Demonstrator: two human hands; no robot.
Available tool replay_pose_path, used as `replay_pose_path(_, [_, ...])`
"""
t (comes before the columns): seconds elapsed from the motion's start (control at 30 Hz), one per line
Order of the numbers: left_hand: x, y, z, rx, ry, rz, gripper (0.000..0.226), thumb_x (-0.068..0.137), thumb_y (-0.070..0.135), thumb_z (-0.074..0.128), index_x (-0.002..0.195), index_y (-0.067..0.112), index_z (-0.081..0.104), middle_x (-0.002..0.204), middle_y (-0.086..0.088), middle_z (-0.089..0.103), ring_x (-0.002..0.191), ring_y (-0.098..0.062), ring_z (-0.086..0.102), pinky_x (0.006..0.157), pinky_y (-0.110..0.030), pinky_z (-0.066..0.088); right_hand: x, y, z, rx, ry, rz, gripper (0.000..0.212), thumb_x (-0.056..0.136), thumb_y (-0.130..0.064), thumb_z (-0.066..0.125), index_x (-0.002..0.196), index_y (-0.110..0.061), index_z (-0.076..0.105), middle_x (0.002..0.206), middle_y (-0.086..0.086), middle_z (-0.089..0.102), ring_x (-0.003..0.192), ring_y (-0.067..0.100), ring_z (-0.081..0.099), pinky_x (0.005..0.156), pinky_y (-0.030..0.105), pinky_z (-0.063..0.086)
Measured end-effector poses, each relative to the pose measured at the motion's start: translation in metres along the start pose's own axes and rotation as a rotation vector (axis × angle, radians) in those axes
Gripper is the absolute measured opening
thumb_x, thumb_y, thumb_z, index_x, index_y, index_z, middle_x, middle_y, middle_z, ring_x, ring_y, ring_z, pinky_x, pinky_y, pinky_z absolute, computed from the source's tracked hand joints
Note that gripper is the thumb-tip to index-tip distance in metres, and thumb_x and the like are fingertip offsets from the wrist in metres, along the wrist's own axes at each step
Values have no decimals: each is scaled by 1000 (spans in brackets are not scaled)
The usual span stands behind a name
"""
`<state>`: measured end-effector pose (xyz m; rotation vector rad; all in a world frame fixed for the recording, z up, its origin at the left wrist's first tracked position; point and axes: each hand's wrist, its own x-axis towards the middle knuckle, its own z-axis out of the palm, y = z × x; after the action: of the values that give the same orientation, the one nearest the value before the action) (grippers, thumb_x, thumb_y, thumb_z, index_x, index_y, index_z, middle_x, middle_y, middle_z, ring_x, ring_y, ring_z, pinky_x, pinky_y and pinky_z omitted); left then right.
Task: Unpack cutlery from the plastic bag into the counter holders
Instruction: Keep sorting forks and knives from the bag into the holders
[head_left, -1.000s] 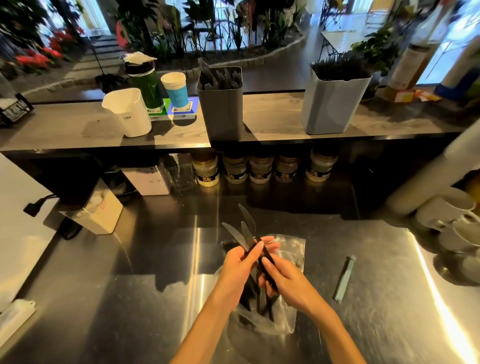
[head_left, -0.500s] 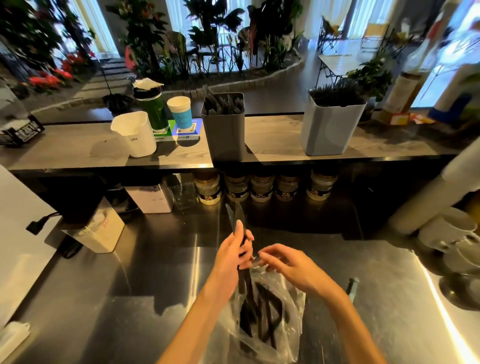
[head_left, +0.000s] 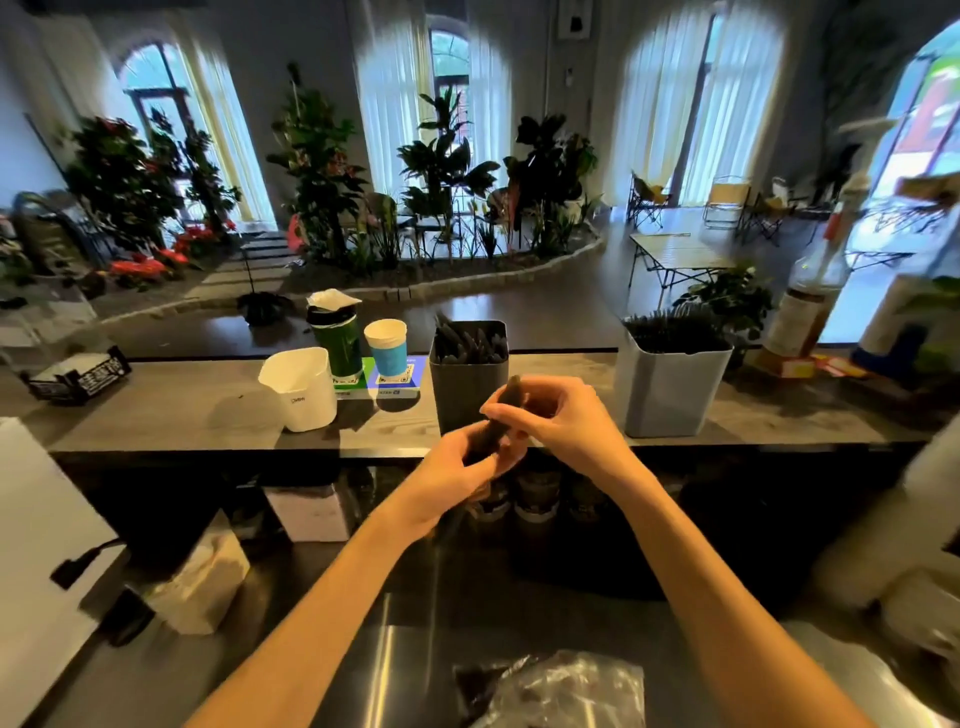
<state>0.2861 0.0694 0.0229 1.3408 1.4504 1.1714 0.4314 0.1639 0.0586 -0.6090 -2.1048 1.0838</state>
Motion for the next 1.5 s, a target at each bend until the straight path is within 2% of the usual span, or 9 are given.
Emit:
replay_pose_path(0.17, [41, 66, -53, 133, 113, 239, 23, 95, 10, 65, 118, 10, 66, 103, 3, 76, 101, -13, 71, 94, -24, 54, 60, -51, -34, -93, 185, -281, 12, 88, -21, 78, 98, -13, 78, 84, -1, 77, 75, 13, 73, 76, 35, 61])
replay_pose_path(0.3, [84, 113, -84, 267, 329, 382, 18, 94, -4, 59, 108, 3, 69, 106, -17, 72, 99, -27, 68, 85, -22, 55, 105, -81, -56, -295, 303, -506, 11, 90, -15, 75, 99, -9, 76, 90, 4, 73, 77, 17, 71, 74, 37, 60])
replay_pose_path(0.4, [111, 126, -94, 508, 411, 410, 16, 93, 0, 63, 106, -4, 70, 100, -18, 69, 83, -14, 64, 77, -7, 48, 140, -77, -56, -485, 321, -555, 8, 87, -12, 76, 95, -10, 76, 88, 4, 71, 77, 17, 67, 74, 36, 57])
replay_pose_path(0.57, [128, 99, -107, 785, 305, 196, 21, 87, -4, 69, 103, 8, 76, 97, -7, 75, 91, -18, 70, 85, -35, 57, 161, -26, -36, -560, 79, -212, 24, 83, -17, 82, 103, -5, 75, 95, 10, 76, 84, 19, 70, 84, 43, 59])
replay_pose_path(0.7, [113, 72, -118, 772, 297, 166, 23, 87, 2, 72, 108, 11, 75, 102, -6, 75, 87, -14, 70, 84, -27, 58, 138, 3, -34, -576, 43, -90, 35, 85, -30, 80, 112, -9, 71, 100, 5, 75, 85, 15, 69, 84, 37, 60])
replay_pose_path(0.97, [19, 16, -73, 511, 296, 228, 15, 88, 12, 75, 102, 15, 73, 91, 4, 72, 82, -6, 67, 72, -13, 53, 20, 27, -3, -317, 120, 57, 12, 93, -32, 71, 102, -24, 71, 86, -13, 72, 73, 0, 68, 67, 12, 54])
replay_pose_path(1.17, [-61, -111, 8, 208, 9, -155, 7, 91, 14, 72, 97, 11, 73, 82, -6, 76, 75, -21, 72, 78, -41, 61, -130, 112, 73, -95, -166, 501, 13, 95, -23, 69, 84, -18, 75, 71, -2, 76, 67, 14, 75, 69, 36, 63])
replay_pose_path(1.27, [-103, -175, 53, 120, -101, -316, 8, 95, 11, 65, 90, 15, 71, 83, -11, 75, 79, -25, 72, 82, -49, 59, -201, 159, 107, -292, -435, 690, 19, 94, -33, 68, 80, -21, 72, 71, -6, 73, 71, 10, 72, 69, 25, 58])
replay_pose_path(1.5, [-158, -251, 126, 370, -197, -559, 29, 97, 4, 45, 114, 7, 68, 115, -14, 71, 110, -28, 65, 94, -33, 50, -274, 209, 164, -520, -500, 847, 29, 88, -31, 70, 112, -15, 69, 111, 2, 71, 107, 20, 67, 90, 30, 52])
